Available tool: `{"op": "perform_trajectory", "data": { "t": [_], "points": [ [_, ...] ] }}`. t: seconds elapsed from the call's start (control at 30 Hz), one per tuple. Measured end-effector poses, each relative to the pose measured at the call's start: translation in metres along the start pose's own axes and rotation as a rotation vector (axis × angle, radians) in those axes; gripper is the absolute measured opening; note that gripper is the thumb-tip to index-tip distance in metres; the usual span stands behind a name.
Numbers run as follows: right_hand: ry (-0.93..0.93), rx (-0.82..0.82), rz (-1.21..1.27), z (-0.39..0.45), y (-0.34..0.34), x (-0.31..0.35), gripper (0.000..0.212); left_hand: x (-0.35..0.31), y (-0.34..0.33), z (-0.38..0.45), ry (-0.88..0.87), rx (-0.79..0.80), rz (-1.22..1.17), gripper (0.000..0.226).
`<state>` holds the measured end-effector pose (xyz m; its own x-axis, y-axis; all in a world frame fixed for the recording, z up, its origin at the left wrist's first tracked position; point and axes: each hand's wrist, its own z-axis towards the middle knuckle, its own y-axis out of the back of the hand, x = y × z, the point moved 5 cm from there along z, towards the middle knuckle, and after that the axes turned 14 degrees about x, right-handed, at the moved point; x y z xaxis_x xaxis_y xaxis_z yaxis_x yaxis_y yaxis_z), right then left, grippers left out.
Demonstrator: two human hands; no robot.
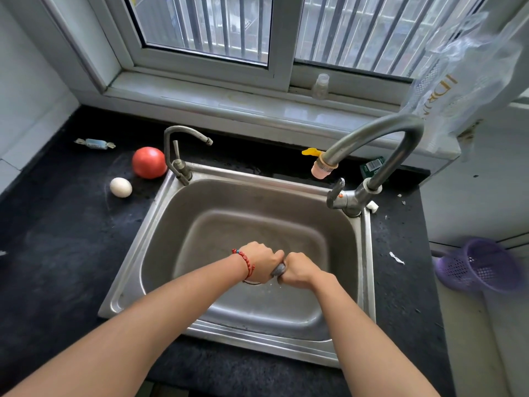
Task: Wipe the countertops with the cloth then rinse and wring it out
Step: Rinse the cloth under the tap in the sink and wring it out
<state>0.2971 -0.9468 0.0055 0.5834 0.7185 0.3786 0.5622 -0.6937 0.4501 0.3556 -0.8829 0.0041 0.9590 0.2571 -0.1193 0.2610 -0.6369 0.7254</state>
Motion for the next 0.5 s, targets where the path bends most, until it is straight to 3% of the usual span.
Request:
{"op": "perform_trajectory", "data": {
  "t": [0.17, 0.27, 0.3, 0.37, 0.43, 0.5],
  "points": [
    [0.031, -0.144, -0.124, -0.013, 0.009, 0.001, 0.025, 0.004, -0.003, -0.014, 0.094, -0.162, -0.152, 0.033],
    [0.146, -0.259, -0.065, -0.021, 0.023, 0.001, 0.050, 0.006, -0.005, -0.030, 0.253, -0.260, -0.498, 0.033],
    [0.193, -0.300, 0.024, -0.024, 0.027, 0.000, 0.063, 0.007, -0.006, -0.034, 0.304, -0.289, -0.649, 0.030],
    [0.271, -0.395, 0.442, -0.034, 0.033, -0.008, 0.073, 0.006, -0.010, -0.043, 0.370, -0.368, -0.940, 0.022],
    [0.261, -0.428, 0.907, -0.039, 0.027, -0.017, 0.055, 0.002, -0.008, -0.050, 0.396, -0.445, -1.113, 0.021],
    [0.190, -0.419, 1.035, -0.041, 0.018, -0.014, 0.035, -0.005, -0.004, -0.055, 0.395, -0.472, -1.088, 0.023]
  ]
}}
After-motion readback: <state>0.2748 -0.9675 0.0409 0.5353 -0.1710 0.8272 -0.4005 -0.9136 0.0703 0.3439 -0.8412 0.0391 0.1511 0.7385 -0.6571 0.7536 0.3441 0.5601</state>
